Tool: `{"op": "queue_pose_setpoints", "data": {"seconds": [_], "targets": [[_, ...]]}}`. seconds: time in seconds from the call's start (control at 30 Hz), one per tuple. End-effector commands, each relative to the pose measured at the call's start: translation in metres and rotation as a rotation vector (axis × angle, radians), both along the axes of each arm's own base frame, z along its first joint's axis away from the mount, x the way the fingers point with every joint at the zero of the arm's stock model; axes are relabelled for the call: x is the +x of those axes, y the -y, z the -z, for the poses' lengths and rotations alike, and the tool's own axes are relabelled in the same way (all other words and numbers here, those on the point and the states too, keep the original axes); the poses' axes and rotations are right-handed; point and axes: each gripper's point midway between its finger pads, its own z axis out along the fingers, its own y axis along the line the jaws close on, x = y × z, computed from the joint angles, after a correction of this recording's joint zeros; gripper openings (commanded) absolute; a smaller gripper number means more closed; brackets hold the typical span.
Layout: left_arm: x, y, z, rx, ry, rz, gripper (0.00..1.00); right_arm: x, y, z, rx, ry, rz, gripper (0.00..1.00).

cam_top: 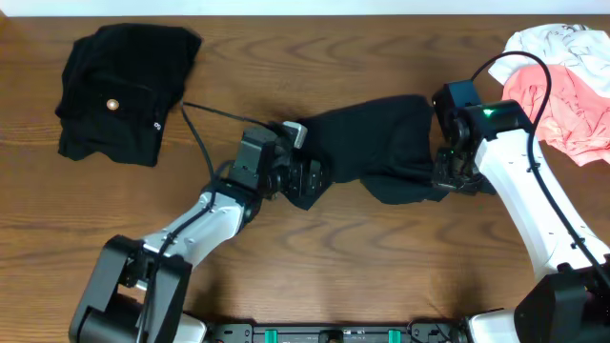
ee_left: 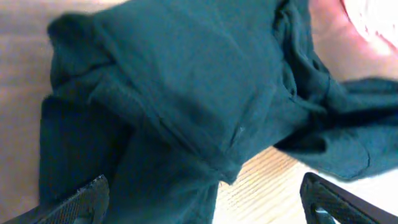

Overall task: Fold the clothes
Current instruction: 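Reach left gripper to the garment's left side and grasp it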

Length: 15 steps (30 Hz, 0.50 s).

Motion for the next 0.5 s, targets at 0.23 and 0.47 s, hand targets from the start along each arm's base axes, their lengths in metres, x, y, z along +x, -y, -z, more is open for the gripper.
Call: {"op": "queue_pose_setpoints", "data": {"seconds": [0.23, 0.47], "targets": [[0.009, 0.019, -0.002, -0.129, -0.146, -0.153, 0.98, 0.004, 0.001, -0.009, -0.001, 0.035, -0.004, 0.01], [0.015, 0.028, 0.006, -0.079, -0.125, -0.18, 0.94, 0.004, 0.001, -0.009, -0.001, 0.034, -0.004, 0.01]]}}
